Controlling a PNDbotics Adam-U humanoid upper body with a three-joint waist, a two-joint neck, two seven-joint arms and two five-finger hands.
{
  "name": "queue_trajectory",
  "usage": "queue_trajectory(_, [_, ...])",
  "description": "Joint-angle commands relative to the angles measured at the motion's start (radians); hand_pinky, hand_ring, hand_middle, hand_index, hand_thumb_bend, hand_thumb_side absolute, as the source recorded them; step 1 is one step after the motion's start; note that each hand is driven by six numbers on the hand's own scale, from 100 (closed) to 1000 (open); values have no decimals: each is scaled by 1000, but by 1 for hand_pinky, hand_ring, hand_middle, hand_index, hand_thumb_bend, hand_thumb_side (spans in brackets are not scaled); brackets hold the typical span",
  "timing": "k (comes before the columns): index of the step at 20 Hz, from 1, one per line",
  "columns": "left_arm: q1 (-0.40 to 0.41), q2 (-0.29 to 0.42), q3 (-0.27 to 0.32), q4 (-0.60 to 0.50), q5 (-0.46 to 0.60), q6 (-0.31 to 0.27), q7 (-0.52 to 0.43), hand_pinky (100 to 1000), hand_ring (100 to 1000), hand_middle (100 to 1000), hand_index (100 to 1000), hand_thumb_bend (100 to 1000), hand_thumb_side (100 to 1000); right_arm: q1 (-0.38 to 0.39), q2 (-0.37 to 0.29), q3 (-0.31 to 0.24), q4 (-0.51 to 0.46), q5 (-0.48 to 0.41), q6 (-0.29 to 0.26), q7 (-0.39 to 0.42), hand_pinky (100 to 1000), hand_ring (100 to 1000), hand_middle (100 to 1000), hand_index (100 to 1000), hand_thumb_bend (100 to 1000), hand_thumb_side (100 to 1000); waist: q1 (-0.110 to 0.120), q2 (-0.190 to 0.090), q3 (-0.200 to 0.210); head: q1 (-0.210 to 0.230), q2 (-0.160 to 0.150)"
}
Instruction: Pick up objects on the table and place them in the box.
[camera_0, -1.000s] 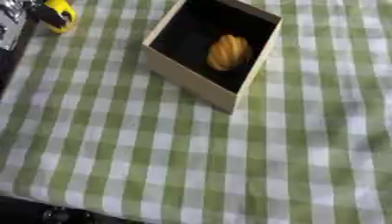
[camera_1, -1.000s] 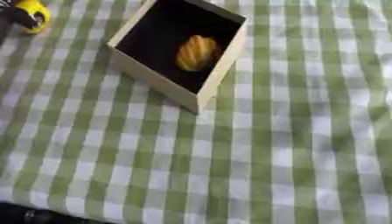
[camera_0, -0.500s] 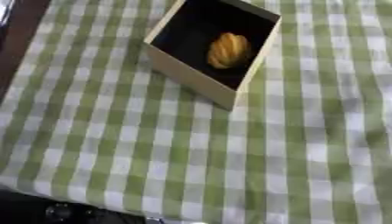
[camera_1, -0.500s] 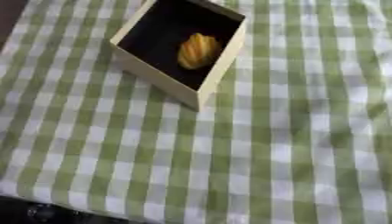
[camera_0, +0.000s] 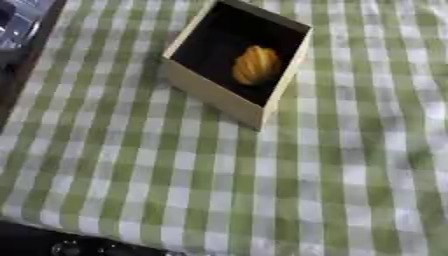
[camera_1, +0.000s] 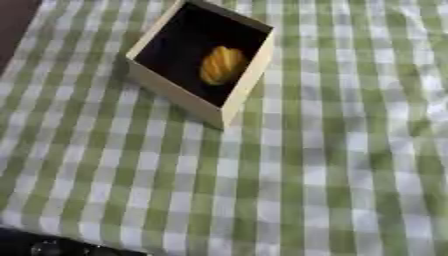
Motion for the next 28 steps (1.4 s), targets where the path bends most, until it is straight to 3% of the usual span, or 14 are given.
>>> queue_trajectory(1, [-26,-13,-50,-111,5,-14,-26,598,572,490,674,100,139,-20,-23,-6,-20,-14,-8,-3,933,817,708,906,100,607,1,-31,-2,-6,10])
queue_trajectory(6, [-17,-56,-111,-134,-111,-78,-38,615,594,508,685,100,119,-33,-20,-1,-20,-22,-8,-5,934,817,707,905,100,610,5,-38,-3,-14,6])
queue_trajectory(13, [6,-108,-149,-36,-262,-133,-28,624,609,521,692,102,100,-31,-12,0,-20,-24,-5,-3,935,817,706,906,100,611,7,-37,-7,-18,-1])
queue_trajectory(18, [39,-74,-131,-9,-356,-157,9,638,627,533,696,141,100,-14,-13,-2,-20,-20,-1,-2,937,818,704,906,100,611,11,-34,-12,-21,-3])
queue_trajectory(21, [62,-41,-124,22,-392,-185,-32,658,657,556,712,180,100,-9,-12,-3,-20,-18,-1,-4,938,818,702,906,100,612,16,-33,-11,-32,-3])
queue_trajectory(28, [83,-47,-147,148,-471,-256,-76,668,674,568,716,221,100,0,-3,-2,-20,-19,5,-1,939,819,701,906,100,613,16,-32,-17,-30,-2])
